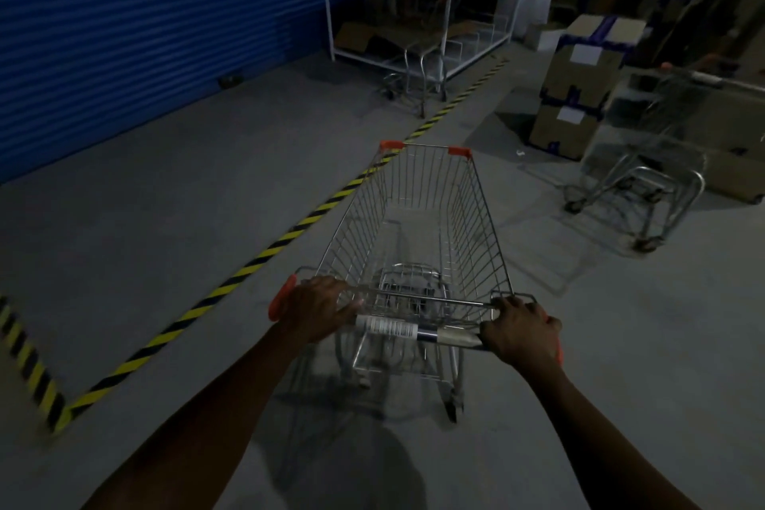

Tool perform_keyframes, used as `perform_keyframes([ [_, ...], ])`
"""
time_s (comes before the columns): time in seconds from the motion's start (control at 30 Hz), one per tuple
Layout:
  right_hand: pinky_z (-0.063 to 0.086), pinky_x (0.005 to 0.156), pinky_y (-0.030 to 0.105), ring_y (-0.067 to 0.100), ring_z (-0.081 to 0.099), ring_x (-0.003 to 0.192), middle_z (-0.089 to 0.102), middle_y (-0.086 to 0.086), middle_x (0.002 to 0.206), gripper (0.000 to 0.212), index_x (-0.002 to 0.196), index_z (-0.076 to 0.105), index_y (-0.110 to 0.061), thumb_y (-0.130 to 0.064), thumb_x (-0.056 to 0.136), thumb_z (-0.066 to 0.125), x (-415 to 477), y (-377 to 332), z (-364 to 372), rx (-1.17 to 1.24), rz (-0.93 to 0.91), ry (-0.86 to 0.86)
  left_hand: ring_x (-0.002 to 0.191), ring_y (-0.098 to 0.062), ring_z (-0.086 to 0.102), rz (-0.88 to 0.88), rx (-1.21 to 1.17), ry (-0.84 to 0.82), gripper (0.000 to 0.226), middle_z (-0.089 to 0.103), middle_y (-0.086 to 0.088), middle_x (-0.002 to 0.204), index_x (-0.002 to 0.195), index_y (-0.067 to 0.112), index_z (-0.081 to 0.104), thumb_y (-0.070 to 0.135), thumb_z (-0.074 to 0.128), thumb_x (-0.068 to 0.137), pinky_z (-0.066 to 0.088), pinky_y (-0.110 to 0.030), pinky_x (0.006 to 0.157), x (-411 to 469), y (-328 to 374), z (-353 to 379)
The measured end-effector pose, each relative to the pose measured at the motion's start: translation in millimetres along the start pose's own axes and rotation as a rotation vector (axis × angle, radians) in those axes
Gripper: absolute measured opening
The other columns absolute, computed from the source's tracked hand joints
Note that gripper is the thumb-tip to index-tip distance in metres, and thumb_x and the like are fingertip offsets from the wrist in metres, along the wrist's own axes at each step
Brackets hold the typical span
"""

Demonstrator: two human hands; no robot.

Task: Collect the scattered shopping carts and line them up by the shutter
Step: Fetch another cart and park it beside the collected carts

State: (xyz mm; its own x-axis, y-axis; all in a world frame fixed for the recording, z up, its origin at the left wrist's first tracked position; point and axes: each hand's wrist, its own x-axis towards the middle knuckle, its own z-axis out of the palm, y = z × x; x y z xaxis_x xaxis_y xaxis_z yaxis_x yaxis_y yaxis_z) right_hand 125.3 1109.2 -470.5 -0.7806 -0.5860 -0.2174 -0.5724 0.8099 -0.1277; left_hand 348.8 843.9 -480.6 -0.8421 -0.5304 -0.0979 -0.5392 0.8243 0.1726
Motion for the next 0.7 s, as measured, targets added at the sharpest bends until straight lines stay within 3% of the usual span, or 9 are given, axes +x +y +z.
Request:
perform_keyframes([
  [0.1, 0.036, 0.099, 0.046, 0.026, 0.047, 0.127, 0.053, -0.003, 0.14, 0.068, 0.135, 0.053, -0.03, -0.055, 0.075, 0.033, 56, -20, -13, -0.001, 0.026, 0.001, 0.128, -0.022, 0.054, -0.004, -0.03, -0.02, 0.103, 0.059, -0.001, 0.14, 0.133, 0.023, 0.059, 0.092, 0.005, 0.079, 0.036, -0.048, 0.112, 69, -27, 0],
  [0.2, 0.036, 0.099, 0.045, 0.025, 0.048, 0.127, 0.054, -0.003, 0.139, 0.069, 0.135, 0.054, -0.031, -0.055, 0.074, 0.031, 118, -36, -25, 0.005, 0.043, 0.005, 0.128, -0.021, 0.053, 0.023, -0.049, -0.027, 0.112, 0.058, -0.001, 0.139, 0.134, 0.022, 0.059, 0.094, -0.003, 0.073, 0.04, -0.042, 0.108, 138, -46, -9],
  [0.33, 0.037, 0.1, 0.045, 0.026, 0.049, 0.127, 0.058, -0.001, 0.136, 0.053, 0.132, 0.056, -0.031, -0.049, 0.084, 0.044, 210, -49, -36, 0.029, 0.064, 0.078, 0.117, -0.023, 0.061, 0.06, -0.052, 0.047, 0.11, 0.066, -0.004, 0.127, 0.123, 0.017, 0.067, 0.092, 0.001, 0.078, 0.045, -0.041, 0.1, 236, -64, -21],
  [0.43, 0.039, 0.1, 0.046, 0.028, 0.051, 0.126, 0.06, 0.001, 0.134, 0.052, 0.13, 0.058, -0.03, -0.048, 0.084, 0.044, 287, -54, -49, 0.028, 0.065, 0.085, 0.111, -0.026, 0.065, 0.089, -0.086, 0.096, 0.107, 0.07, -0.007, 0.119, 0.115, 0.014, 0.071, 0.091, 0.005, 0.08, 0.048, -0.041, 0.097, 309, -73, -30],
  [0.53, 0.04, 0.098, 0.044, 0.027, 0.052, 0.124, 0.061, 0.001, 0.133, 0.058, 0.129, 0.058, -0.03, -0.05, 0.078, 0.038, 361, -57, -67, 0.024, 0.072, 0.066, 0.119, -0.02, 0.06, 0.075, -0.02, 0.046, 0.111, 0.065, -0.002, 0.129, 0.124, 0.019, 0.067, 0.093, 0.0, 0.074, 0.038, -0.038, 0.104, 382, -70, -53],
  [0.7, 0.037, 0.102, 0.043, 0.023, 0.047, 0.13, 0.055, -0.004, 0.141, 0.051, 0.136, 0.053, -0.032, -0.048, 0.087, 0.047, 475, -67, -101, 0.019, 0.076, 0.044, 0.131, -0.02, 0.051, 0.037, -0.025, 0.027, 0.109, 0.057, -0.001, 0.141, 0.134, 0.021, 0.059, 0.087, 0.001, 0.07, 0.031, -0.035, 0.109, 497, -77, -74],
])
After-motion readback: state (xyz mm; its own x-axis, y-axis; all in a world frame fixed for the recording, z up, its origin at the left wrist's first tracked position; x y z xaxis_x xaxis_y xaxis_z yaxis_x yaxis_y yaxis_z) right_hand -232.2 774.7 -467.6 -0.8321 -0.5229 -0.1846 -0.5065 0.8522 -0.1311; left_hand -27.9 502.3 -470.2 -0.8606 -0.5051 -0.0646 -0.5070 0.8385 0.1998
